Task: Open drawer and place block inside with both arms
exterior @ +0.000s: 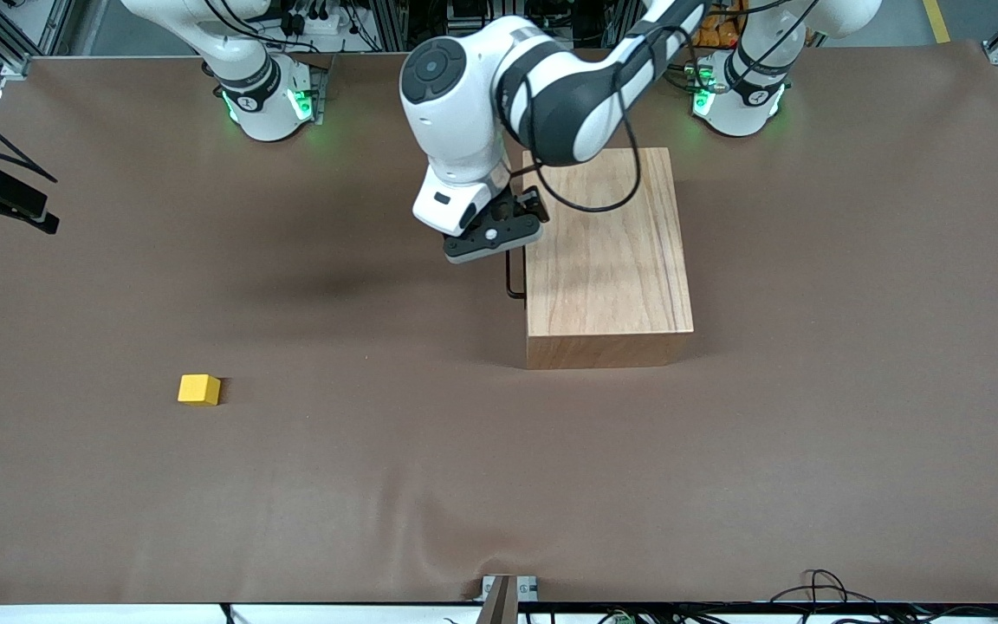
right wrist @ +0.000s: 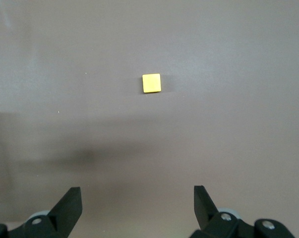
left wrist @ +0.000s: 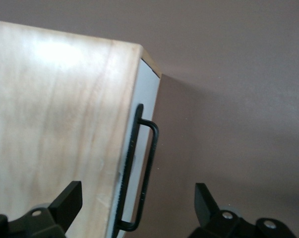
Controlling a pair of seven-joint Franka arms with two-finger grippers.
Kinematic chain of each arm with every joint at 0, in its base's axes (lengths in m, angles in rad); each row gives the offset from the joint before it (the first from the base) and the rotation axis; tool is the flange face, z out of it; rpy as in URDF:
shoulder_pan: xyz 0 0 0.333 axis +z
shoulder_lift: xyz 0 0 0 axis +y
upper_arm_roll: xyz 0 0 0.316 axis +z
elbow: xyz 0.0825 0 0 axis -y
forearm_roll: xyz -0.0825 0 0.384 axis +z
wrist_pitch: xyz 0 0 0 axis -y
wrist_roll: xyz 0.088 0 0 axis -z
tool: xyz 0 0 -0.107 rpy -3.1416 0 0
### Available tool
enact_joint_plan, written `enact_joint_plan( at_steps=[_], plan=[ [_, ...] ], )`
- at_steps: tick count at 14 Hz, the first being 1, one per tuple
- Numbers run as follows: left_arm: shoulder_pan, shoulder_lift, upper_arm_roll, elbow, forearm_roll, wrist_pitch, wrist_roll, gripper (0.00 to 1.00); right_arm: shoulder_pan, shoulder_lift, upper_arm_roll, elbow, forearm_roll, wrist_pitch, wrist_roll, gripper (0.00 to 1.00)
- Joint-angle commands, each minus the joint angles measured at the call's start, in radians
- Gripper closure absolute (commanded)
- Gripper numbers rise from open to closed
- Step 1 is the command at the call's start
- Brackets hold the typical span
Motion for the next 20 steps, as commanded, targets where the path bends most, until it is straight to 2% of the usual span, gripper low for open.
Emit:
enact_joint_plan(
  at_steps=[1, 5, 14, 20],
  plan=[
    [-0.045, 0.063, 0.024, 0.039, 0.013, 0.035, -0.024, 0.00, -0.009, -0.023, 0.006, -0.014, 0.000, 0.003, -0.006, 0.00],
    [-0.074, 0.097, 0.033, 0.038, 0.013, 0.053, -0.010, 0.00, -0.011, -0.023, 0.006, -0.014, 0.000, 0.000, -0.005, 0.00],
    [-0.076, 0.136, 0.021, 0.028, 0.011, -0.002, 0.329, 0.00, -0.009, -0.020, 0.006, -0.015, 0.000, -0.001, -0.006, 0.00],
    [-0.085, 0.148, 0.022, 0.028, -0.019, -0.049, 0.327, 0.00, -0.009, -0.015, 0.006, -0.015, 0.000, -0.009, -0.006, 0.00]
  ],
)
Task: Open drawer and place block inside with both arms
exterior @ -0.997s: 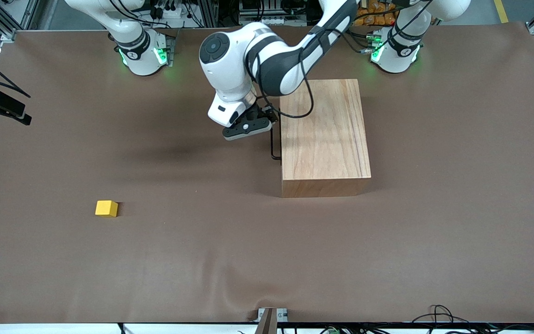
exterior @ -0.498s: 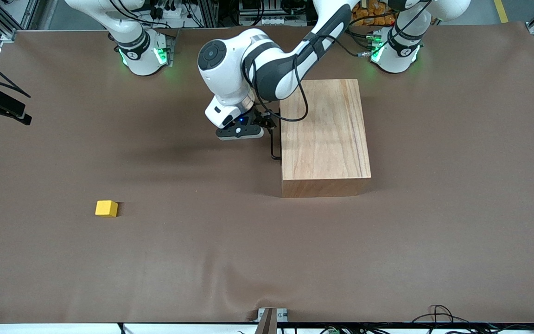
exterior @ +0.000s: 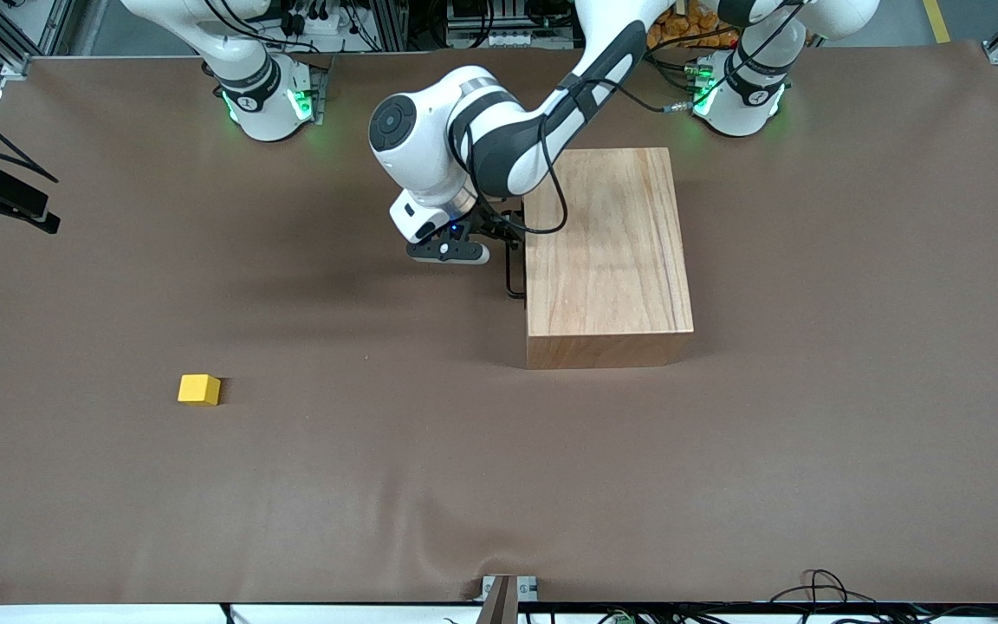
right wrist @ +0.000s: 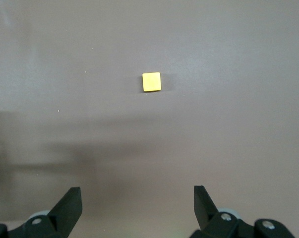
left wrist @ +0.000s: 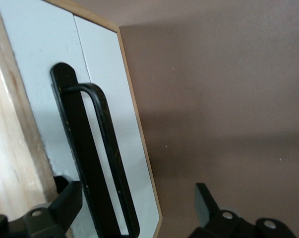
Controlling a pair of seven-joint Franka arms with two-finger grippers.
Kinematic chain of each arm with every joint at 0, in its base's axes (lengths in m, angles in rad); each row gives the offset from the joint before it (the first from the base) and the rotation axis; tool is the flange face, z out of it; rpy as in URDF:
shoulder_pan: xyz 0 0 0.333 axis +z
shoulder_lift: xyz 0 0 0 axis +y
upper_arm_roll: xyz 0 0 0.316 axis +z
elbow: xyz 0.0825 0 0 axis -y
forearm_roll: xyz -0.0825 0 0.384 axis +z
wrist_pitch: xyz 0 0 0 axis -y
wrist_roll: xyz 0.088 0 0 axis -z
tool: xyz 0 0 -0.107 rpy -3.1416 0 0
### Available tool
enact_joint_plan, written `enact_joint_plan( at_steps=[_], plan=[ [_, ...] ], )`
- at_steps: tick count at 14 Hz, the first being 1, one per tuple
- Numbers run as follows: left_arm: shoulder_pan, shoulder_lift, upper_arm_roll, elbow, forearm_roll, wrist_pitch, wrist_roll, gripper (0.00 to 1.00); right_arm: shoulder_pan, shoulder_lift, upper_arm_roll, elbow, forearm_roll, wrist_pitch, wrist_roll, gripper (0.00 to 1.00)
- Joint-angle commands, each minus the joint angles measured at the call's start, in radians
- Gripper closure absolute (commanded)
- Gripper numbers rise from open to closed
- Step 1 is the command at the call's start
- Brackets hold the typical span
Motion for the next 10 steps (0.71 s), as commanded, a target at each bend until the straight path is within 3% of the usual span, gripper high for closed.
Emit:
enact_joint_plan(
  at_steps=[1, 10],
  plan=[
    [-0.007, 0.026, 0.009, 0.025, -0.014, -0.015, -0.004, 0.00, -0.009, -0.014, 0.006, -0.013, 0.000, -0.011, -0.006, 0.00],
    [-0.007, 0.058, 0.017, 0.027, -0.014, 0.057, -0.012, 0.00, -0.011, -0.005, 0.006, -0.012, 0.000, -0.032, -0.006, 0.00]
  ],
)
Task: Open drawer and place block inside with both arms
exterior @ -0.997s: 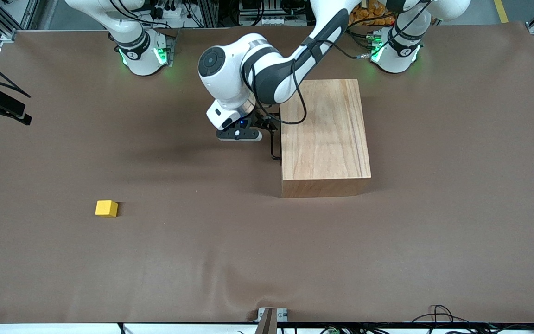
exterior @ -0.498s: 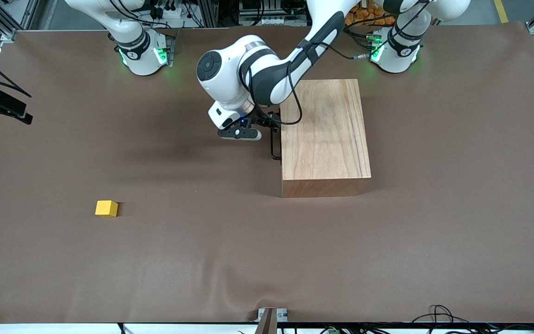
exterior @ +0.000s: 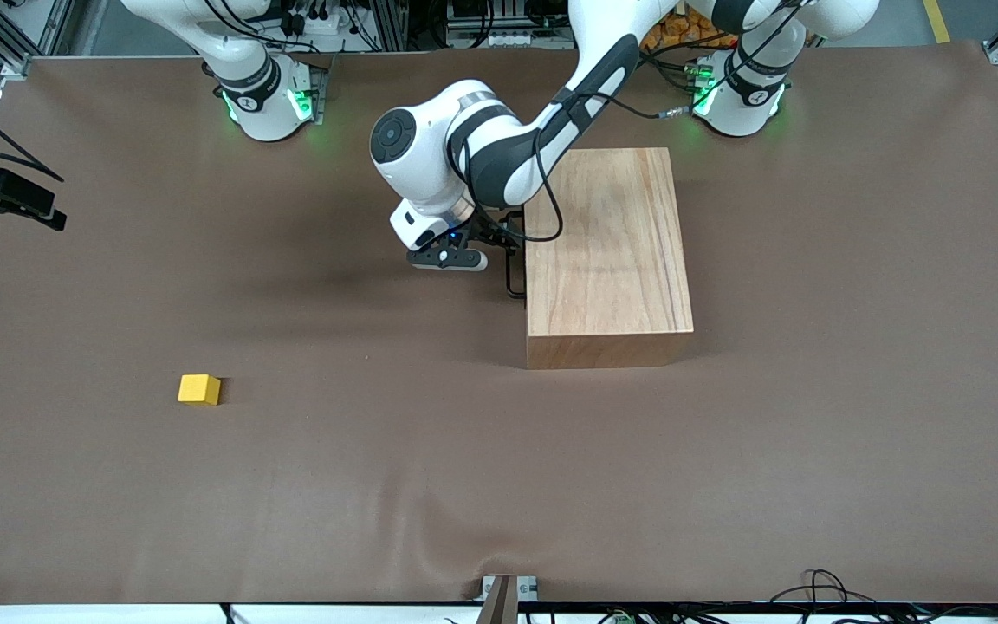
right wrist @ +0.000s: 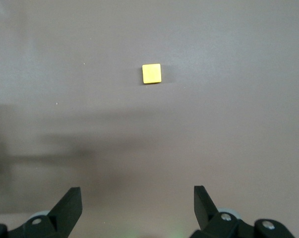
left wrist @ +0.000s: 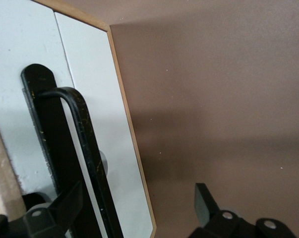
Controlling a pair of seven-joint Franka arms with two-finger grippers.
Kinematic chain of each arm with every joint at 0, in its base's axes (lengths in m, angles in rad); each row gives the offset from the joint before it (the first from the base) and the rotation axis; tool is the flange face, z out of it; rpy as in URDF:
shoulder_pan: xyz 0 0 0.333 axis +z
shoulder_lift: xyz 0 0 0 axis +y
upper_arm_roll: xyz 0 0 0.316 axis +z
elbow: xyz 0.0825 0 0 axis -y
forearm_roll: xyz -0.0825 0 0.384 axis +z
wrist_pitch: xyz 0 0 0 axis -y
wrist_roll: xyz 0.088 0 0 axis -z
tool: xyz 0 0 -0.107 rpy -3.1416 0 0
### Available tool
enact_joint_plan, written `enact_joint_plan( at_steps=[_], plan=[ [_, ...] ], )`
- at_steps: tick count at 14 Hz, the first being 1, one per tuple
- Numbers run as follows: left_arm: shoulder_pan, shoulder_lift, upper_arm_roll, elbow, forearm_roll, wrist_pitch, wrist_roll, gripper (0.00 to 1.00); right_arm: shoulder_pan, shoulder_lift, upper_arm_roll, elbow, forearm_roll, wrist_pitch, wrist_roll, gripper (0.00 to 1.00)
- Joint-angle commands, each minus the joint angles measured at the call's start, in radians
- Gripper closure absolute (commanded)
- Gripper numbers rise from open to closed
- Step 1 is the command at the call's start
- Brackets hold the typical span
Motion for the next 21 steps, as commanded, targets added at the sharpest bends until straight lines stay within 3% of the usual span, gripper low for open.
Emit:
enact_joint_plan(
  at_steps=[1, 21],
  plan=[
    [-0.006, 0.024, 0.012, 0.026, -0.013, 0.020, -0.006, 0.00, -0.011, -0.008, 0.006, -0.006, 0.000, -0.009, -0.006, 0.00],
    [-0.006, 0.034, -0.001, 0.031, -0.014, 0.083, -0.006, 0.00, -0.011, -0.005, 0.006, -0.006, 0.000, -0.009, -0.006, 0.00]
  ],
)
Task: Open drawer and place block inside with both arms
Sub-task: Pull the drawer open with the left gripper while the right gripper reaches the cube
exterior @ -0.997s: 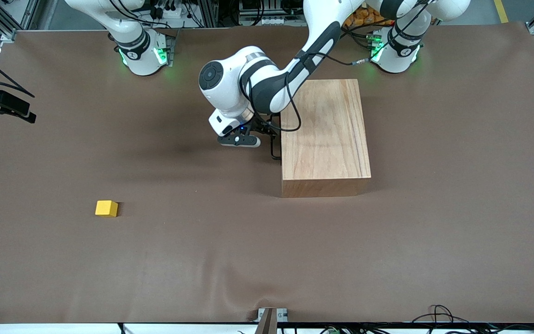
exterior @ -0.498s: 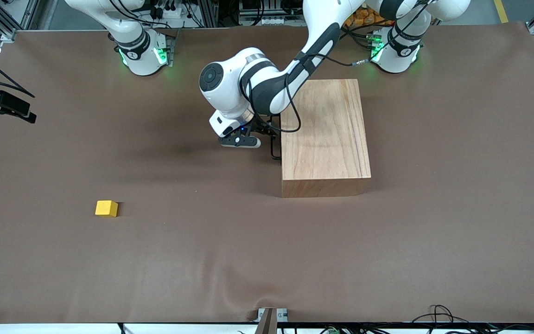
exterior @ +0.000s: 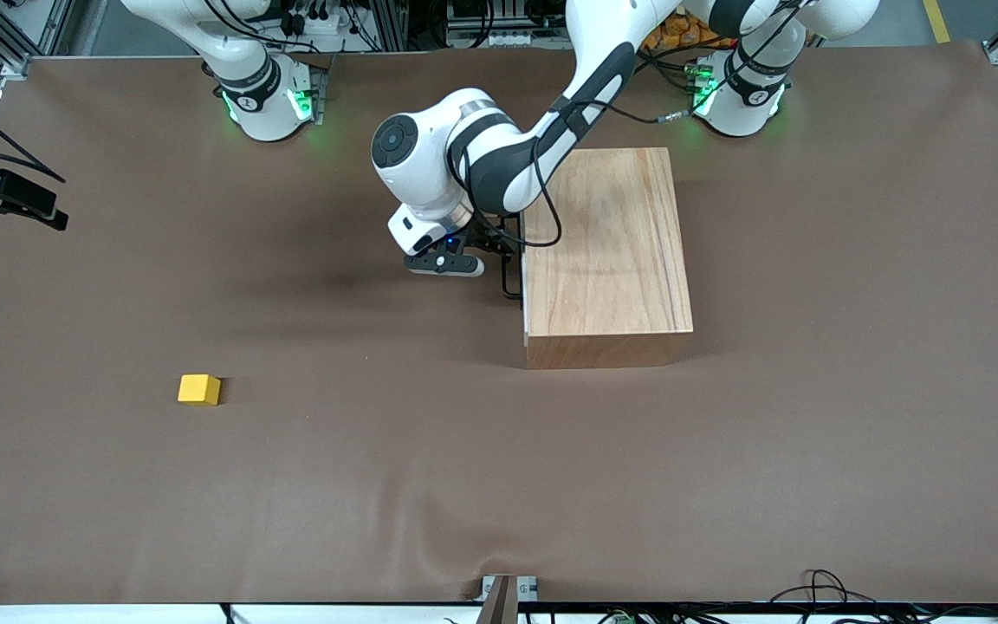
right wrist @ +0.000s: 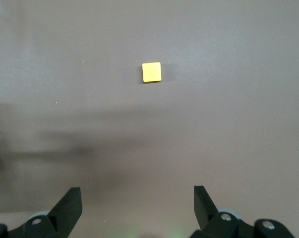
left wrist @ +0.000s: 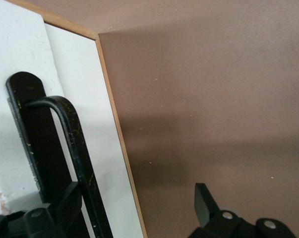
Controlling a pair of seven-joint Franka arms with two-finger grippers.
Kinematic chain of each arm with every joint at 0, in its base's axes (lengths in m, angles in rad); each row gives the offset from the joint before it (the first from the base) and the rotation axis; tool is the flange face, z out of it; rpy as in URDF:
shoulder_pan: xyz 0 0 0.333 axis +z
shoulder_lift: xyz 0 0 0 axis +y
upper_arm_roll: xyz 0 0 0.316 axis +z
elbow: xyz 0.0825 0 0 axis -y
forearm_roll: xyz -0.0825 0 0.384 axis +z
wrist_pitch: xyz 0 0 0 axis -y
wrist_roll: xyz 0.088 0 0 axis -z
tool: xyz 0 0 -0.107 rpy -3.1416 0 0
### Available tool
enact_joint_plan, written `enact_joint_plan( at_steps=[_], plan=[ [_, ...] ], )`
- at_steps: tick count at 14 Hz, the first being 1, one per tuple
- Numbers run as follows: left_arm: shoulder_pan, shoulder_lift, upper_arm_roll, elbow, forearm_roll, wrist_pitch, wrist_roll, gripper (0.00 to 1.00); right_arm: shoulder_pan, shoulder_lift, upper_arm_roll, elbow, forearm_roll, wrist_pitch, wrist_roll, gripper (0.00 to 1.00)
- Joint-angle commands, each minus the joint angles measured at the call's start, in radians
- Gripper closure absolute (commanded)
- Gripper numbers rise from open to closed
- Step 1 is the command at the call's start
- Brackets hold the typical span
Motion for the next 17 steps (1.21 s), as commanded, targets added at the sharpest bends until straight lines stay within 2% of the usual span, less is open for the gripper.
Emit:
enact_joint_plan(
  at_steps=[1, 17],
  plan=[
    [-0.007, 0.017, -0.002, 0.031, -0.014, 0.040, -0.006, 0.00, -0.012, -0.007, 0.006, -0.005, 0.000, -0.005, -0.008, 0.00],
    [-0.028, 0.024, -0.016, 0.031, -0.031, 0.205, -0.043, 0.00, -0.014, -0.004, 0.006, -0.005, 0.000, -0.005, -0.006, 0.00]
  ],
)
